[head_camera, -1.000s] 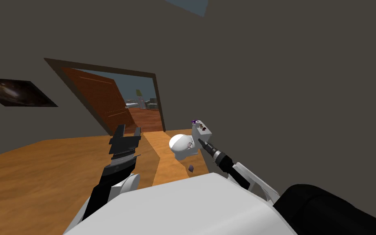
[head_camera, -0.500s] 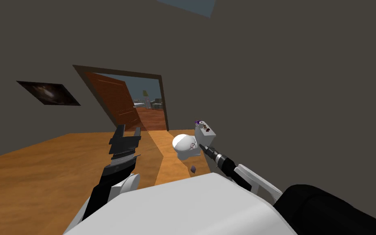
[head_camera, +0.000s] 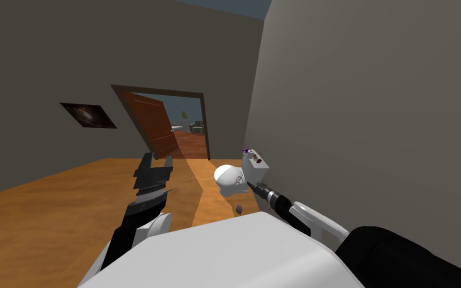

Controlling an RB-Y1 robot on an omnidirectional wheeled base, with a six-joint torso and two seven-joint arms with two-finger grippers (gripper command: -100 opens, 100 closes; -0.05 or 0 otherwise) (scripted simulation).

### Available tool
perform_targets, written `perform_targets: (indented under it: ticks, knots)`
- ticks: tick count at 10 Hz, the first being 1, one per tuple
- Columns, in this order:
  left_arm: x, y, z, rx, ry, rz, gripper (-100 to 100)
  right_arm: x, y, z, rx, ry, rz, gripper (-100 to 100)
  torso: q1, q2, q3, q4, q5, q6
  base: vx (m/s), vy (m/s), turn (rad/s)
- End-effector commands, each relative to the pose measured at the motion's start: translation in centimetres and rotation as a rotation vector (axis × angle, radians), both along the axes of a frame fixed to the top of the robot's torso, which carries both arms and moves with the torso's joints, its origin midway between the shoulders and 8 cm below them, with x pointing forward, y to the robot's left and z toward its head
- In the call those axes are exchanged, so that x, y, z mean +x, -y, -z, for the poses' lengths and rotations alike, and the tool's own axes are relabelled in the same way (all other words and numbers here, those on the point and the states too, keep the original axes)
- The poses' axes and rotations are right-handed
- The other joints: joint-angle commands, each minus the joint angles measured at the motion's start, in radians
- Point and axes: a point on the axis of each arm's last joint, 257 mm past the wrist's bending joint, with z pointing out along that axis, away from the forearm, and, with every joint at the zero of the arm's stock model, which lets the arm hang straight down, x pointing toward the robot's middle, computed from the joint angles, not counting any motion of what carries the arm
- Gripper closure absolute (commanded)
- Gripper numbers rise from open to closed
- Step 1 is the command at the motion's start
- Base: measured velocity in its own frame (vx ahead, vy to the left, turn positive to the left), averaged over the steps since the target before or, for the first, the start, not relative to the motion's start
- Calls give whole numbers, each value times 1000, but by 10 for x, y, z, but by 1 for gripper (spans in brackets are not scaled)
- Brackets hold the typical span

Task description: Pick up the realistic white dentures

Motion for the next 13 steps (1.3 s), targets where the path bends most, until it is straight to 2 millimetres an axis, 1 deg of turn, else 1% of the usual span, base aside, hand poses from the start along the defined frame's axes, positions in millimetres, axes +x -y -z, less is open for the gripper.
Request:
perform_targets:
  ticks: [1,2,3,4,5,6,7,8,9,10,11,12,13]
  knots:
    - [0,0,0,0,0,0,0,-10,19,16,-90,-44,7,-100,0,0,0,0,0,0,30,-12,204]
    - [0,0,0,0,0,0,0,-11,21,16,-112,-49,-10,-100,-1,0,0,0,0,0,31,-15,100]
    - [0,0,0,0,0,0,0,-19,34,28,-178,-82,-8,-100,-1,-1,0,0,0,0,39,-16,239]
    - [0,0,0,0,0,0,0,-20,39,29,-209,-90,-18,-100,-1,-1,-1,0,0,-1,36,-24,109]
    - [0,0,0,0,0,0,0,-20,40,29,-215,-92,-23,-100,-1,-1,-1,0,0,0,19,-15,-22]
    - [0,0,0,0,0,0,0,-29,57,40,-292,-127,-18,-100,0,0,0,0,0,0,31,-26,222]
    - [0,0,0,0,0,0,0,-29,59,39,-312,-131,-32,-100,-1,-1,0,0,0,-1,32,-33,130]
    - [0,0,0,0,0,0,0,-38,75,49,-381,-163,-31,-100,-1,-1,0,0,0,0,56,-45,196]
    - [0,0,0,0,0,0,0,-38,80,48,-409,-168,-44,-100,-2,-2,-1,0,-1,0,52,-47,124]
    - [0,0,0,0,0,0,0,-47,98,55,-482,-200,-39,-100,-2,-2,-1,-1,-1,0,64,-46,228]
    - [0,0,0,0,0,0,0,-47,101,54,-505,-202,-57,-100,-3,-3,-2,-1,-1,-1,49,-51,124]
    - [0,0,0,0,0,0,0,-55,119,60,-576,-233,-53,-100,-3,-3,-2,-1,-1,0,49,-63,208]
    - [0,0,0,0,0,0,0,-55,122,58,-598,-235,-70,-100,-3,-2,-1,-1,-1,0,41,-67,111]
